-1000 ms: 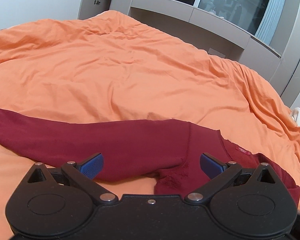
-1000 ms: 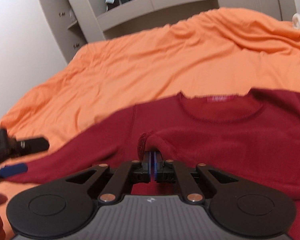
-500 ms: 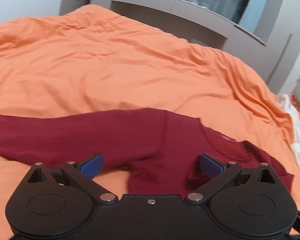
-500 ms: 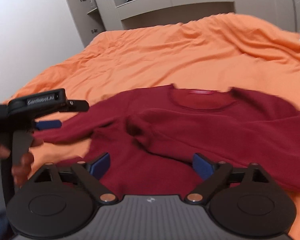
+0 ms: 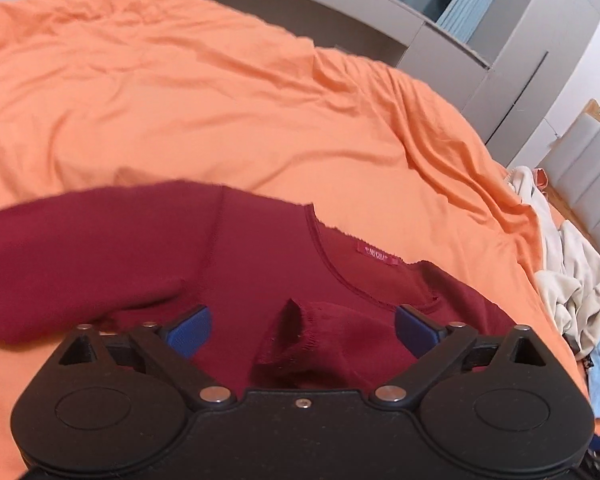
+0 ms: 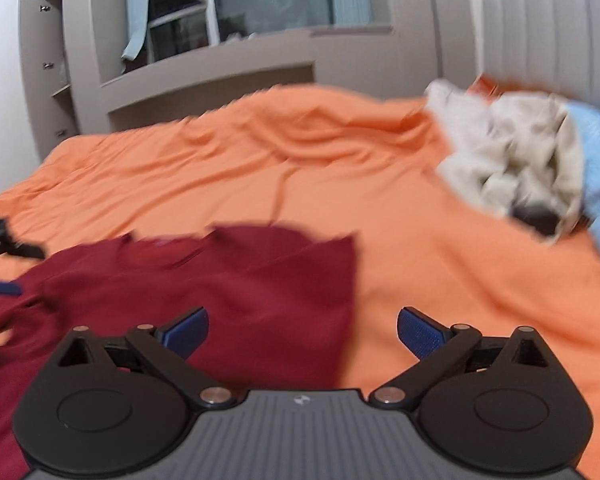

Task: Fold small clothes
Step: 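Grasp the other sleeve cuff with the left gripper and lift it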

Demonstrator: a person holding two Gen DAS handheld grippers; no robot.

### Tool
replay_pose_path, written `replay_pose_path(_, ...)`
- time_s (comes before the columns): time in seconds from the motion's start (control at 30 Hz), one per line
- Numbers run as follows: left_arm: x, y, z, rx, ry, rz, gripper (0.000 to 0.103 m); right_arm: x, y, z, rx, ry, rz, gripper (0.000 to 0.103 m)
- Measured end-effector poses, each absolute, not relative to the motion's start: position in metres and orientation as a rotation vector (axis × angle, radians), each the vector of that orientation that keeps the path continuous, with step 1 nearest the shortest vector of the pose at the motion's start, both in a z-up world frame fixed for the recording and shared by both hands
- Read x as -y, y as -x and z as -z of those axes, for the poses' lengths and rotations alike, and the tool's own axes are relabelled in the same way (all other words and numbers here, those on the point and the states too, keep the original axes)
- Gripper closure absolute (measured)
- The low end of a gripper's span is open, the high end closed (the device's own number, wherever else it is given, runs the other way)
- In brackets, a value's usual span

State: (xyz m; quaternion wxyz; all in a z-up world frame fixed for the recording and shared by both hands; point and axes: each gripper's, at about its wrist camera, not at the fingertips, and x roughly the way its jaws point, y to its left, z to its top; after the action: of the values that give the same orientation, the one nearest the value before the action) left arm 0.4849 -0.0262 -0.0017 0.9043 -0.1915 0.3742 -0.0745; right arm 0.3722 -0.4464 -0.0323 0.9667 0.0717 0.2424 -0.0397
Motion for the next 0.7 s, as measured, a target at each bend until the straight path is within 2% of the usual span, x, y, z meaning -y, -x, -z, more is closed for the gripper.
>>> replay_pose_path(0.07, 0.027, -0.491, 0.008, -0.797, 0.421, 0.156, 0.016, 0.461, -0.384, 0.037, -0.471, -0.200, 0.096, 0.005)
replay_pose_path(0.17, 0.024, -0.494, 0.017, -0.808, 0.468, 0.191, 0.028, 0.478, -0.405, 0.046, -0.471, -0.291, 0.100, 0.018)
replay_pose_path(0.23, 0.023, -0.496, 0.021, -0.813, 0.492, 0.216, 0.044, 0.485, -0.417, 0.053, -0.486, -0.337, 0.099, 0.026)
replay_pose_path(0.3, 0.023, -0.499, 0.026, -0.838, 0.516, 0.242, 0.067, 0.490, -0.429, 0.059, -0.504, -0.377, 0.090, 0.031)
replay_pose_path(0.37, 0.024, -0.500, 0.031, -0.852, 0.533, 0.269, 0.075, 0.494, -0.437, 0.064, -0.513, -0.418, 0.073, 0.033)
replay_pose_path(0.4, 0.024, -0.500, 0.032, -0.852, 0.535, 0.278, 0.085, 0.496, -0.441, 0.067, -0.525, -0.435, 0.062, 0.034)
replay_pose_path(0.43, 0.025, -0.500, 0.032, -0.848, 0.536, 0.285, 0.090, 0.494, -0.443, 0.070, -0.534, -0.440, 0.060, 0.040)
replay_pose_path(0.47, 0.025, -0.499, 0.031, -0.834, 0.540, 0.297, 0.093, 0.493, -0.446, 0.072, -0.542, -0.441, 0.058, 0.045)
replay_pose_path(0.5, 0.025, -0.497, 0.029, -0.815, 0.542, 0.307, 0.095, 0.493, -0.448, 0.074, -0.553, -0.440, 0.057, 0.055)
replay_pose_path(0.53, 0.025, -0.495, 0.026, -0.792, 0.537, 0.323, 0.096, 0.492, -0.450, 0.076, -0.563, -0.440, 0.056, 0.071)
replay_pose_path(0.6, 0.026, -0.488, 0.016, -0.734, 0.518, 0.375, 0.097, 0.494, -0.452, 0.078, -0.579, -0.441, 0.061, 0.087)
replay_pose_path(0.7, 0.028, -0.476, -0.003, -0.648, 0.434, 0.459, 0.097, 0.491, -0.451, 0.077, -0.587, -0.425, 0.066, 0.091)
